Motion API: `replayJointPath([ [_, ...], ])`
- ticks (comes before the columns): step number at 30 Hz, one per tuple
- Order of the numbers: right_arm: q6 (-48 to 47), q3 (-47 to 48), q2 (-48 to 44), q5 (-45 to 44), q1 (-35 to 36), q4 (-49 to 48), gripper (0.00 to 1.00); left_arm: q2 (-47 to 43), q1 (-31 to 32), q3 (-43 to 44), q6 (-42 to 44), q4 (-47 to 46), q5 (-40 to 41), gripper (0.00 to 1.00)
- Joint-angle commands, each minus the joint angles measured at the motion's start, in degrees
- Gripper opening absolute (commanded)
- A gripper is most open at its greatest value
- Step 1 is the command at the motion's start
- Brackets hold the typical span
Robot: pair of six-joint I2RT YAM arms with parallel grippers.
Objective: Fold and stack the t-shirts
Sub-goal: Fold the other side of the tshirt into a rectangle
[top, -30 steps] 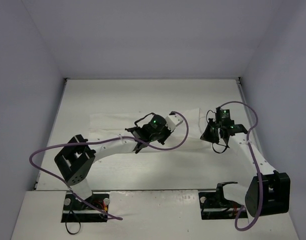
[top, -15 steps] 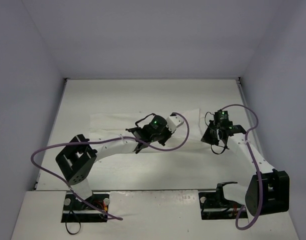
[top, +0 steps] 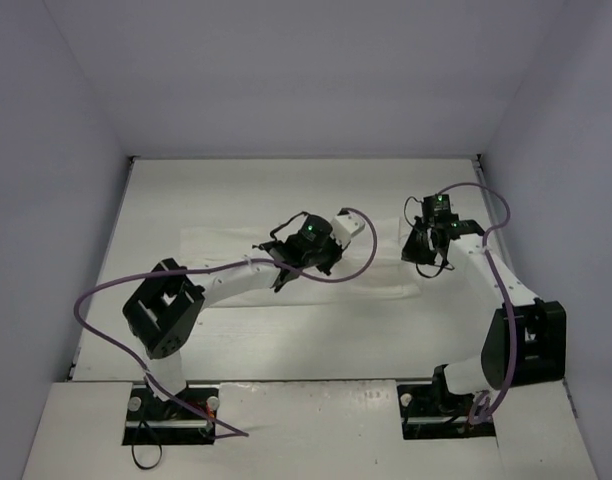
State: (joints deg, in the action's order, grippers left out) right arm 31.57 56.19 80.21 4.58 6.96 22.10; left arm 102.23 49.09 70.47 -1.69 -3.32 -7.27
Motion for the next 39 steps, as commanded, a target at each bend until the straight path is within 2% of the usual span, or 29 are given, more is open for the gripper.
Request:
replayJointPath([
  [1,-2.0,7.6,4.6,-2.5,-0.2,0.0,0.0,1.4,-3.6,5.9,0.9,-1.7,0.1,0.0],
  [13,-4.3,18.8,18.3,-4.4,-0.1,-0.5,0.0,10.6,-8.0,15.0,3.4,-1.3,2.9,0.0],
  [24,-5.3,22.6,23.8,-4.4,-0.2,-1.6,0.0,13.6,-10.2,21.0,5.5,-0.4,4.6,0.0],
  [34,-6.4,24.5,25.9,-2.7,-0.2,-3.5,0.0,16.3,-10.7,23.1,6.4,0.6,6.4,0.0],
  [39,-7.8,22.7,20.5,-3.0,-0.2,-3.4,0.0,13.2,-10.7,21.9,4.7,2.5,4.6,0.0],
])
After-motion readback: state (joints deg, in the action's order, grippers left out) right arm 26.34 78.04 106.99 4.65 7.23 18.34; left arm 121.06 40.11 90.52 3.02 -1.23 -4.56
